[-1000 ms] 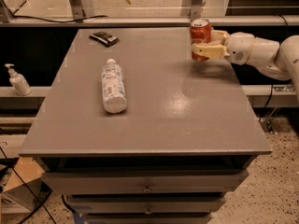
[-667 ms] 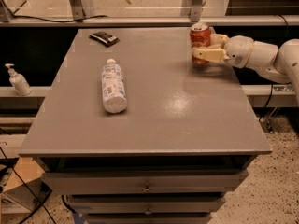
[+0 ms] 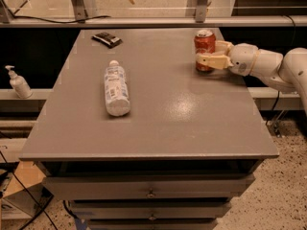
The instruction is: Place coke can upright
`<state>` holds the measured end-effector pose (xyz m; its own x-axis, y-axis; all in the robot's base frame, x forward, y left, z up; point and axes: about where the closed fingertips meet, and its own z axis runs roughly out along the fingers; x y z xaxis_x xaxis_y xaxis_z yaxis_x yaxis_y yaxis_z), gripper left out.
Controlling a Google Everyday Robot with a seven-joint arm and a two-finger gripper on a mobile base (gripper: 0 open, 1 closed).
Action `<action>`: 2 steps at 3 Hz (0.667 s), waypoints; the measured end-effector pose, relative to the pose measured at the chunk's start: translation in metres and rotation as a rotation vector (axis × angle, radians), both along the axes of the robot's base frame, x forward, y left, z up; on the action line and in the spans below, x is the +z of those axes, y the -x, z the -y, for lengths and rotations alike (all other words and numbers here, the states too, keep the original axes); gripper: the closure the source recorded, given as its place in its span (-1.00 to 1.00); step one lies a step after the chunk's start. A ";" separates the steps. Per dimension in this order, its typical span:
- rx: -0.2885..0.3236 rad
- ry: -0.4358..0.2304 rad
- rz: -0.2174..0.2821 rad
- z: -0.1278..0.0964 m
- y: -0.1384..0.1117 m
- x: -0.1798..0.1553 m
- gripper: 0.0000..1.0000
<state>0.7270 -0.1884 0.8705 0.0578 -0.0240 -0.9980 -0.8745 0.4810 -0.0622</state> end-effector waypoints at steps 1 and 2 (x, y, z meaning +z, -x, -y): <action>-0.008 0.003 -0.011 0.001 0.001 -0.005 0.17; -0.008 0.003 -0.011 0.001 0.001 -0.004 -0.28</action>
Offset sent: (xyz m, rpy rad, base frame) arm -0.0060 -0.0182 -0.0083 -0.0152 0.0213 -0.0539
